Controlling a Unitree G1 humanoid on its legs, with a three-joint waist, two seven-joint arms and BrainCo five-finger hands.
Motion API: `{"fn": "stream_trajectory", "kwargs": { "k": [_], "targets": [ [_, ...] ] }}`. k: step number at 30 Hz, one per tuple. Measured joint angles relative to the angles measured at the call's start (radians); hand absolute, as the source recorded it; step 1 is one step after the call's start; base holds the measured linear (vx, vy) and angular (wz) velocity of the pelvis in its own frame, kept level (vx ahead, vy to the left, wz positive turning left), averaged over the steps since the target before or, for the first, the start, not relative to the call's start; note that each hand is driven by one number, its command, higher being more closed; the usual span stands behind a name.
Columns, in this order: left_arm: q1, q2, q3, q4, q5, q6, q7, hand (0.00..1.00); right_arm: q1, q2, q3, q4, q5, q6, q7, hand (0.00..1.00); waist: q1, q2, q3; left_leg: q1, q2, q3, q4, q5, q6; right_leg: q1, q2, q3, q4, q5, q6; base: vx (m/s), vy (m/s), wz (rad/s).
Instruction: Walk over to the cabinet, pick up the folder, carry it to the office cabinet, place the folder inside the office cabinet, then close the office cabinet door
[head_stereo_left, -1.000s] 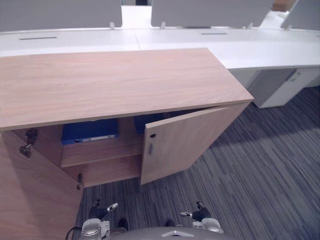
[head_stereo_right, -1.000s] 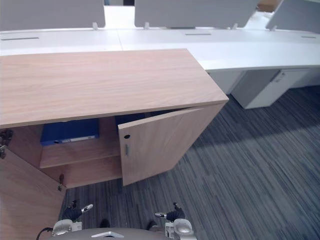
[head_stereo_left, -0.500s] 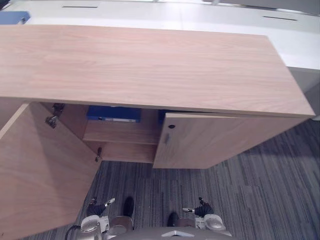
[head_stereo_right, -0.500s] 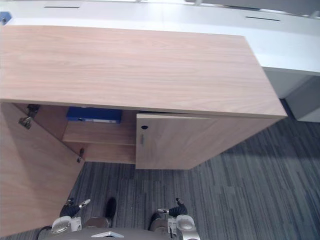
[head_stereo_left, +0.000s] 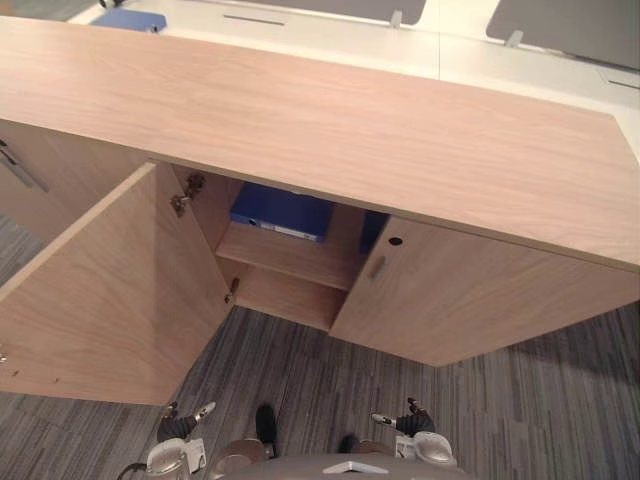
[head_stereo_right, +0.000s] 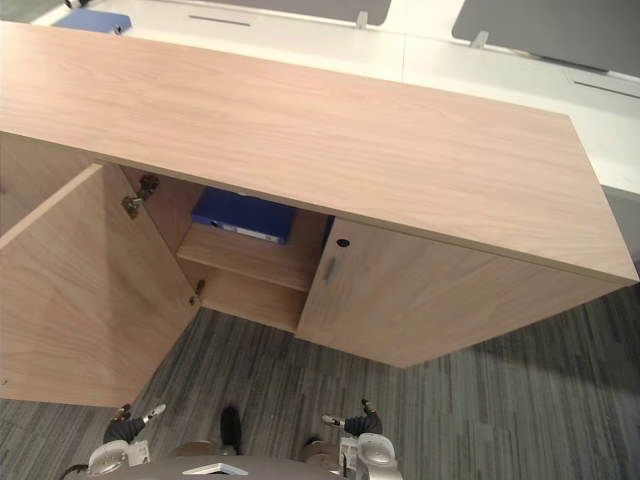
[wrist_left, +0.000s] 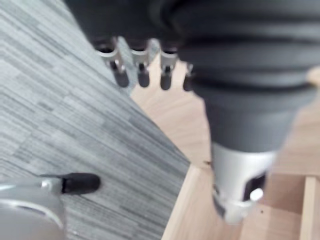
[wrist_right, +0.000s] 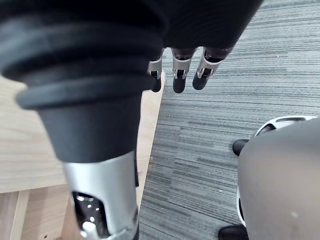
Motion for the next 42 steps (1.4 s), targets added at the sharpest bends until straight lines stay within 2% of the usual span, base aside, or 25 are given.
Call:
{"fn": "stream_trajectory", "kwargs": {
  "k": [5,9,12,17,21,24,30,42],
  "targets": [
    [0.023,0.001,0.001,0.011,0.001,0.001,0.000,0.00,-0.027,-0.003,0.001,0.024,-0.002,0.003,0.000,0.00,0.008,0.006,-0.001,0.011,0.001,-0.005,0.000,0.001,0.001,0.028,0.011,-0.002,-0.028,0.012,0.001,0.00,0.000,0.01],
    [0.023,0.011,0.065,0.017,0.007,0.002,-0.001,0.00,-0.047,-0.007,0.001,0.049,-0.003,0.005,0.001,0.00,0.010,0.005,-0.001,0.013,0.002,-0.010,0.000,0.001,0.001,0.036,0.018,-0.004,-0.031,0.014,0.000,0.02,-0.012,0.03],
    [0.016,0.061,0.155,0.031,0.017,0.004,0.002,0.00,-0.047,-0.024,0.003,0.059,-0.007,0.005,0.002,0.00,0.008,0.007,0.002,0.024,0.004,-0.024,0.000,0.000,0.000,0.062,0.022,-0.021,-0.040,0.017,0.003,0.02,-0.035,0.13],
    [0.015,0.203,0.316,0.031,0.017,0.004,0.022,0.00,-0.066,-0.072,0.022,0.078,-0.008,0.004,0.002,0.00,0.024,0.015,0.008,0.035,0.007,-0.028,0.000,-0.009,-0.011,0.080,0.029,-0.023,-0.053,0.013,-0.004,0.00,-0.013,0.02],
    [-0.001,0.297,0.365,0.030,0.017,0.004,0.025,0.00,-0.062,-0.074,0.025,0.081,-0.008,0.004,0.003,0.00,0.039,0.015,0.012,0.041,0.007,-0.029,0.000,-0.025,-0.016,0.089,0.031,-0.022,-0.059,0.014,-0.005,0.00,0.000,0.00],
    [-0.027,0.362,0.372,0.026,0.017,0.000,0.023,0.00,-0.053,-0.074,0.034,0.082,-0.008,0.004,0.004,0.00,0.048,0.012,0.014,0.047,0.004,-0.035,0.000,-0.037,-0.018,0.097,0.031,0.001,-0.060,0.008,-0.015,0.04,-0.004,0.06],
    [-0.049,0.431,0.350,-0.020,0.016,-0.018,0.012,0.00,-0.044,-0.076,0.064,0.080,-0.008,0.001,0.007,0.00,0.051,-0.005,0.011,0.053,0.003,-0.047,0.000,-0.046,-0.014,0.102,0.034,0.042,-0.058,0.008,-0.022,0.06,-0.007,0.06],
    [-0.055,0.472,0.254,-0.151,0.008,-0.029,-0.003,0.00,-0.041,-0.085,0.070,0.075,-0.008,-0.002,0.011,0.00,0.072,-0.002,0.011,0.074,0.032,-0.041,0.001,-0.052,-0.011,0.095,0.053,0.119,-0.024,0.042,-0.046,0.03,-0.012,0.02]
  ]
}}
